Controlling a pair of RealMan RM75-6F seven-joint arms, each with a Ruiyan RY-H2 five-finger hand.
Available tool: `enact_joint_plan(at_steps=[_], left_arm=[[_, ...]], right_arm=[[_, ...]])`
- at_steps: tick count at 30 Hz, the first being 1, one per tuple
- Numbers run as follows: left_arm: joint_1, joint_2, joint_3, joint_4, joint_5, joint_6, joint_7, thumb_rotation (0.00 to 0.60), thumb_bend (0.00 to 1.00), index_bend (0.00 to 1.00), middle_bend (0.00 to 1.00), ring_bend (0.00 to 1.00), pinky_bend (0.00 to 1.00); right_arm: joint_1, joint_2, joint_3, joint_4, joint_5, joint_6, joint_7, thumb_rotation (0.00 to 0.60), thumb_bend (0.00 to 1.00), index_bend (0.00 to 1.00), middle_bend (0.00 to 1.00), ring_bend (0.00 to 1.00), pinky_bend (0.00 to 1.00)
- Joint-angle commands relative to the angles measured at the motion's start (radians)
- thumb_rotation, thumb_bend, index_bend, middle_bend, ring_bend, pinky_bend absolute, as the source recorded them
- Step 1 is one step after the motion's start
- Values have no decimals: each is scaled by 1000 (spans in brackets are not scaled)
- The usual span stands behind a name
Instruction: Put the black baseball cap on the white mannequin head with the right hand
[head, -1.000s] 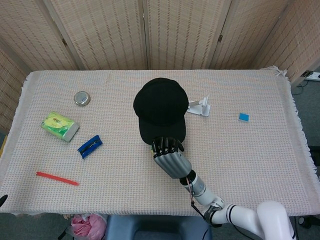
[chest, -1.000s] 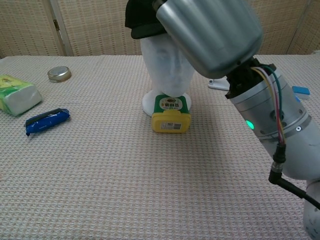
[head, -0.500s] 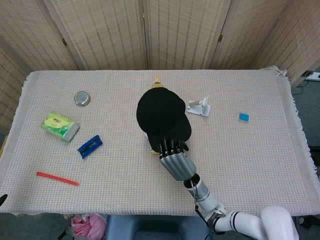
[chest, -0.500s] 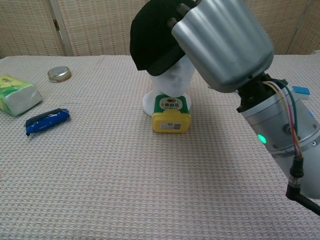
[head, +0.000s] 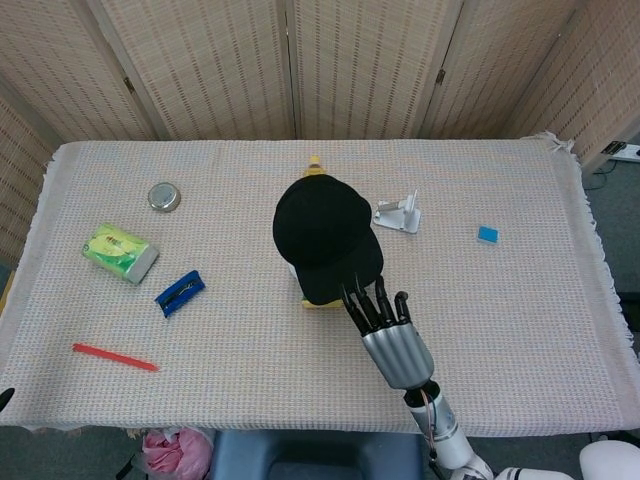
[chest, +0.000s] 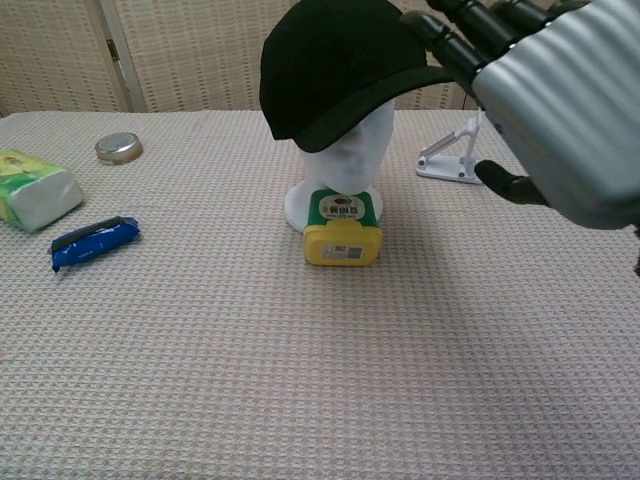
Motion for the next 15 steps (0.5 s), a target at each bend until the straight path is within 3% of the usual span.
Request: enact_joint_plan(at_steps=[1,4,7,11,15], left_arm=[[1,-3,0,-10,7,5,27,600,253,0,0,0,170],[0,-9,0,-22,12,1,70,600,253,0,0,0,170],[-4,-14,3,-41,13,-14,119,600,253,0,0,0,170],[-1,-31,-4,-66,17,-7,204,600,253,0,0,0,170],[3,-51,-2,-89,31,-1,295,600,253,0,0,0,170]], right_arm=[[-109,119,-63,-151,69,61,143,600,143,3,55,172,393],[-155,217,-94,-234,136,57,293,600,143,3,33,121,297],[-185,304,-120,-247,167,50,477,600,143,3,14,90,230],[-226,379,-154,-176,156,69,749,600,143,3,0,58,150],[-252,435,-169,-97,148,77,915,600,143,2,0,46,124]])
